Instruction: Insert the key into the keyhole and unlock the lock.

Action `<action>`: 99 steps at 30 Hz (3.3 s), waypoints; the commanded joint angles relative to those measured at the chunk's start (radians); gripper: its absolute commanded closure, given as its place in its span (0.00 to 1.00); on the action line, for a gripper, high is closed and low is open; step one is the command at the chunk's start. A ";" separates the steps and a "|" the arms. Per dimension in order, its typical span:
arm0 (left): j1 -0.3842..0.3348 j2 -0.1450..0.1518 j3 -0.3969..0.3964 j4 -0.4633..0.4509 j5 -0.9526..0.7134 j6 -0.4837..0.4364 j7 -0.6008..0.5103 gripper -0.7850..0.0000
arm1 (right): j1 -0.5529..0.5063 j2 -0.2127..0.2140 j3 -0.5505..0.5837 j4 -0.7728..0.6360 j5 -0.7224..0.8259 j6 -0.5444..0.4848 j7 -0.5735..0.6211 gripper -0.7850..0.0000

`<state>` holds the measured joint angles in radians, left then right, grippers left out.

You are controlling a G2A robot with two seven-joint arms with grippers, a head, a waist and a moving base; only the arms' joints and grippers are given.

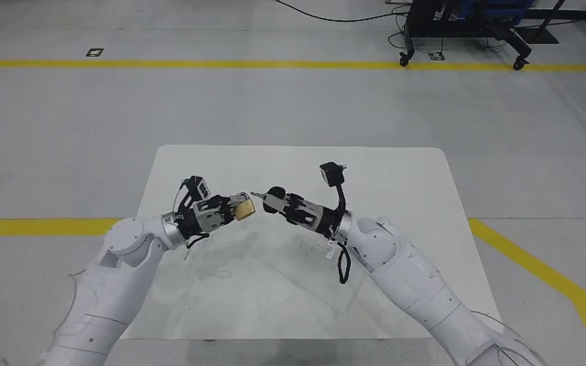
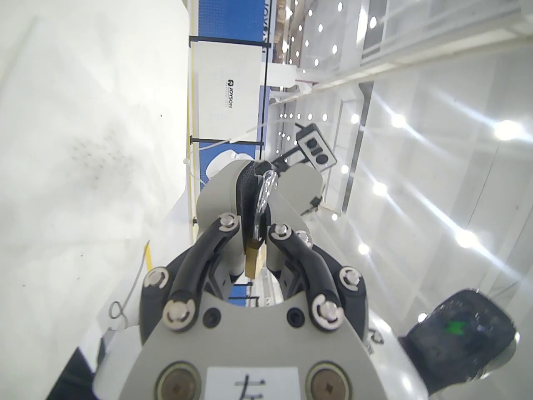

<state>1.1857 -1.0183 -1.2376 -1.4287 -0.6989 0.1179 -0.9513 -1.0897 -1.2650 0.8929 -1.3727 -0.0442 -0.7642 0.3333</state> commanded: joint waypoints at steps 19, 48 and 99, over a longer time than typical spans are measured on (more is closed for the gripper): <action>-0.114 -0.022 0.089 0.098 -0.066 0.368 0.055 1.00 | -0.070 0.039 0.146 -0.166 -0.269 -0.023 -0.009 1.00; -0.284 -0.051 0.194 0.148 -0.070 0.480 -0.005 1.00 | -0.154 0.111 0.235 -0.810 -1.308 0.054 0.481 1.00; -0.320 -0.071 0.256 0.204 -0.084 0.549 0.036 1.00 | 0.073 -0.035 -0.229 -0.646 -1.834 0.101 0.771 1.00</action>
<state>0.8664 -1.0890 -0.9819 -1.2247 -0.7839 0.6661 -0.9154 -1.0155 -1.2987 0.6622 -2.0174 -1.8772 -0.6630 1.1041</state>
